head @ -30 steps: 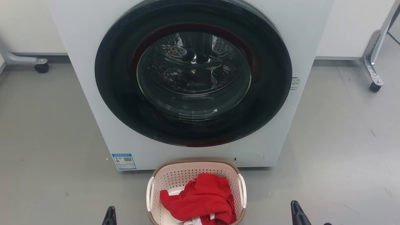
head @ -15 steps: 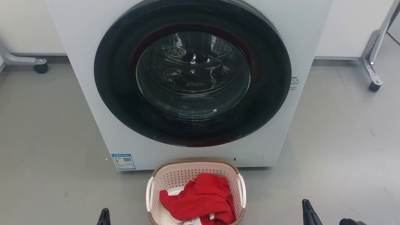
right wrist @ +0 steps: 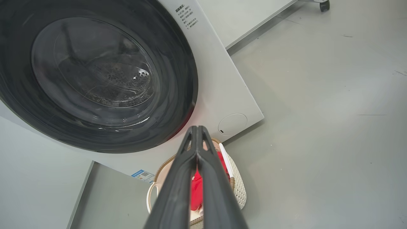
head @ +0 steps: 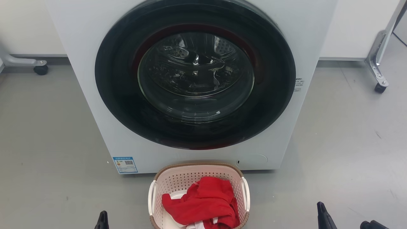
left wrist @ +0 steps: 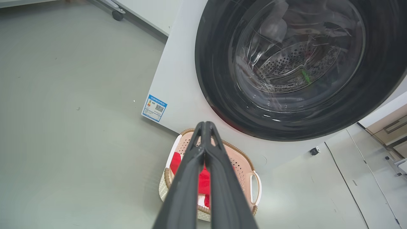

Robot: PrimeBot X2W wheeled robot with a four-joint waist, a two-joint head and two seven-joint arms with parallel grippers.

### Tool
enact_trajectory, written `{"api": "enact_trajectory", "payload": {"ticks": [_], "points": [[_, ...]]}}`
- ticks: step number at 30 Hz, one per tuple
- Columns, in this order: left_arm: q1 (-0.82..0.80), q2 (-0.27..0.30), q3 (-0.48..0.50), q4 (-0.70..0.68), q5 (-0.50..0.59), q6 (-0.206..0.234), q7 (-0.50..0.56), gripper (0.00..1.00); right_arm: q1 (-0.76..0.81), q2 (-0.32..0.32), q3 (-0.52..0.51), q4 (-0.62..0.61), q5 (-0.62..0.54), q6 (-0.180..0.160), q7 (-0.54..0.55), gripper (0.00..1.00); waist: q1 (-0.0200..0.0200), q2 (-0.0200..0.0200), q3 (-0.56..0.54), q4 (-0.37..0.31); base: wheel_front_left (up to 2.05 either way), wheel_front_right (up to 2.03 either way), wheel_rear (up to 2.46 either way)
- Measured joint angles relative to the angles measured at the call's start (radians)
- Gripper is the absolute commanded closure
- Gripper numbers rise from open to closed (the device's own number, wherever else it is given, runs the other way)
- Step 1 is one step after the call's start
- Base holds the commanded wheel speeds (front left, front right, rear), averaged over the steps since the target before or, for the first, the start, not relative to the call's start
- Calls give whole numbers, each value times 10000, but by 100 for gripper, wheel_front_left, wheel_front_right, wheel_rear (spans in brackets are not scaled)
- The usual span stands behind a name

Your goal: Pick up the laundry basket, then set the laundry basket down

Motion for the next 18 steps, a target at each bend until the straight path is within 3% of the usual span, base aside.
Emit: {"api": "enact_trajectory", "payload": {"ticks": [18], "points": [[-361,-44,453,136,-2516,-481,621,100,-264,15,-821,165,2487,466,700,100,0,0,-1,-29,0,0,0]]}}
